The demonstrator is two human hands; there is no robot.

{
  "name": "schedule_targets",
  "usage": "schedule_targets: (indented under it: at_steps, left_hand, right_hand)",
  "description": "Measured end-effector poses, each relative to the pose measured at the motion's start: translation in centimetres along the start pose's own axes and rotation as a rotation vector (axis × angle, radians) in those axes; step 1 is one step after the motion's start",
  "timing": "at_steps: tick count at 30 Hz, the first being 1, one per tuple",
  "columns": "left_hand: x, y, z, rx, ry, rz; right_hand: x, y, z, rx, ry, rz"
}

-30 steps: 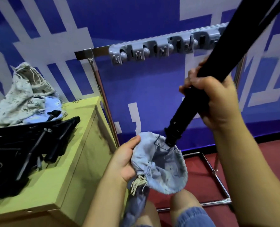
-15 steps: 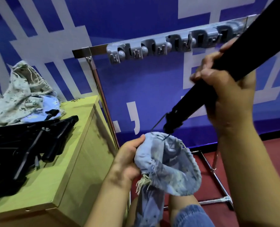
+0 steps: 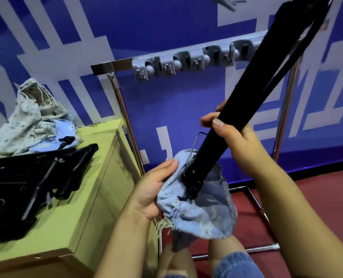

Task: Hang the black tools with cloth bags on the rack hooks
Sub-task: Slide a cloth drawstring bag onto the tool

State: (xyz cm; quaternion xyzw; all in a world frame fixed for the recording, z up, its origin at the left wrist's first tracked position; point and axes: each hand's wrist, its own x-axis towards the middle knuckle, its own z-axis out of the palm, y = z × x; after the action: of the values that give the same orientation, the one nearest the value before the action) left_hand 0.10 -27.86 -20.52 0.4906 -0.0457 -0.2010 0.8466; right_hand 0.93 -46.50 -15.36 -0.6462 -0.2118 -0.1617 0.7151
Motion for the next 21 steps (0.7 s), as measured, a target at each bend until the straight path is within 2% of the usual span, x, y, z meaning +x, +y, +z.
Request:
schedule_targets:
  at_steps: [4,7,10,15,19,21]
  left_hand:
    - [-0.1,0.7,-0.1,-0.002,0.009,-0.006]
    - [0.0,1.1,0.7,-0.038,0.071,-0.092]
    - [0.2,1.6,2.0,-0.083,0.069,-0.180]
    - [1.1,2.9,3.4,-0.172,0.017,-0.136]
    - [1.0,4.3,4.7,-0.064,-0.035,-0.137]
    - [0.7,4.4,4.9,-0.020,-0.019,-0.138]
  right_hand:
    - [0.2,0.7,-0.2,-0.069,-0.022,0.042]
    - [-0.2,1.6,-0.3,-0.048,-0.057,0.080]
    - [-0.6,2.2,0.1,-0.191,-0.145,0.089]
    - [-1.6,3.4,1.7,-0.344,-0.187,0.079]
    - [-1.3,3.0,1.6,-0.184,-0.019,0.117]
    - [-1.0,2.7,1.4,-0.134,-0.050,0.190]
